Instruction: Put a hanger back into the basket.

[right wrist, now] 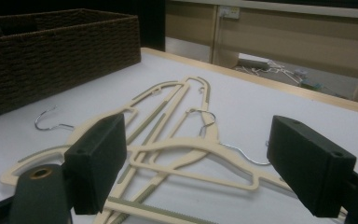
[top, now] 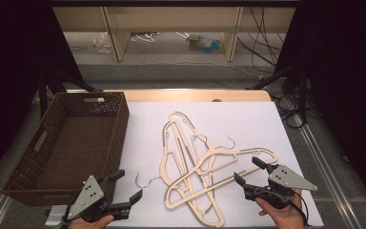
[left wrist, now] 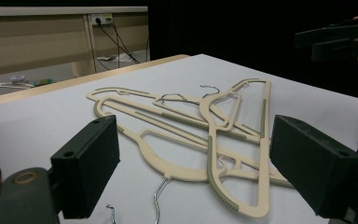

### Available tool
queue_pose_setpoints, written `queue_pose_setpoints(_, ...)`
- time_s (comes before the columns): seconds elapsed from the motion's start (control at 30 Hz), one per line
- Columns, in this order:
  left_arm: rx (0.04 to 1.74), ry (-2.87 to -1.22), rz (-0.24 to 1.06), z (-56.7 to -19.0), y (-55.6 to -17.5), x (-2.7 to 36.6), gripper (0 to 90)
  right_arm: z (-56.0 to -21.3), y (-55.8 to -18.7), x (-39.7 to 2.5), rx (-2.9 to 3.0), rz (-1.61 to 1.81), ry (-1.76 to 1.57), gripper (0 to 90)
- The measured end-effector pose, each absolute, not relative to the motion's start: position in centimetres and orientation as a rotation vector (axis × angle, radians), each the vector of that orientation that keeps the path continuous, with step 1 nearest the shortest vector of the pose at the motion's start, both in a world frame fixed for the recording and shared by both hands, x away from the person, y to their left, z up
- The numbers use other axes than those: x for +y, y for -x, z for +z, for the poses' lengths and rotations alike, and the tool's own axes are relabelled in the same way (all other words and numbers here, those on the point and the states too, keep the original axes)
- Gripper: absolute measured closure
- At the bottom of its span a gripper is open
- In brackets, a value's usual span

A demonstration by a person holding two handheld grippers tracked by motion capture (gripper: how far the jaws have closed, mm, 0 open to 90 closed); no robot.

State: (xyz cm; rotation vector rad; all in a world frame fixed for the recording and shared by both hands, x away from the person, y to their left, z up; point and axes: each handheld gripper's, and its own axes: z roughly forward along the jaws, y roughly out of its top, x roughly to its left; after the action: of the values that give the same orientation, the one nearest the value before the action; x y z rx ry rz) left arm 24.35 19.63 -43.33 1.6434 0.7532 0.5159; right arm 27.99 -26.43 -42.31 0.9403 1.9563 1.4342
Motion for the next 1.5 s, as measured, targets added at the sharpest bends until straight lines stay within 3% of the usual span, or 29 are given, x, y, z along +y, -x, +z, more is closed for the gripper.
queue_pose_setpoints(0.3, 0.759, -1.644, 0.509, -43.4, -24.4, 19.6, 15.9, -42.2, -28.9, -27.0, 2.003, 1.397, -0.947, 19.5)
queue_pose_setpoints(0.63, 0.749, -1.668, 0.512, -43.5, -24.5, 19.2, 16.0, -41.9, -33.0, -28.0, 2.224, 1.205, -0.916, 17.9)
queue_pose_setpoints(0.93, 0.746, -1.658, 0.501, -43.6, -24.7, 19.1, 16.0, -41.7, -38.1, -28.3, 2.372, 1.03, -0.871, 24.8)
queue_pose_setpoints(1.5, 0.732, -1.678, 0.493, -43.6, -24.6, 18.9, 16.3, -44.1, -44.0, -28.1, 2.666, 0.692, -0.776, 36.2)
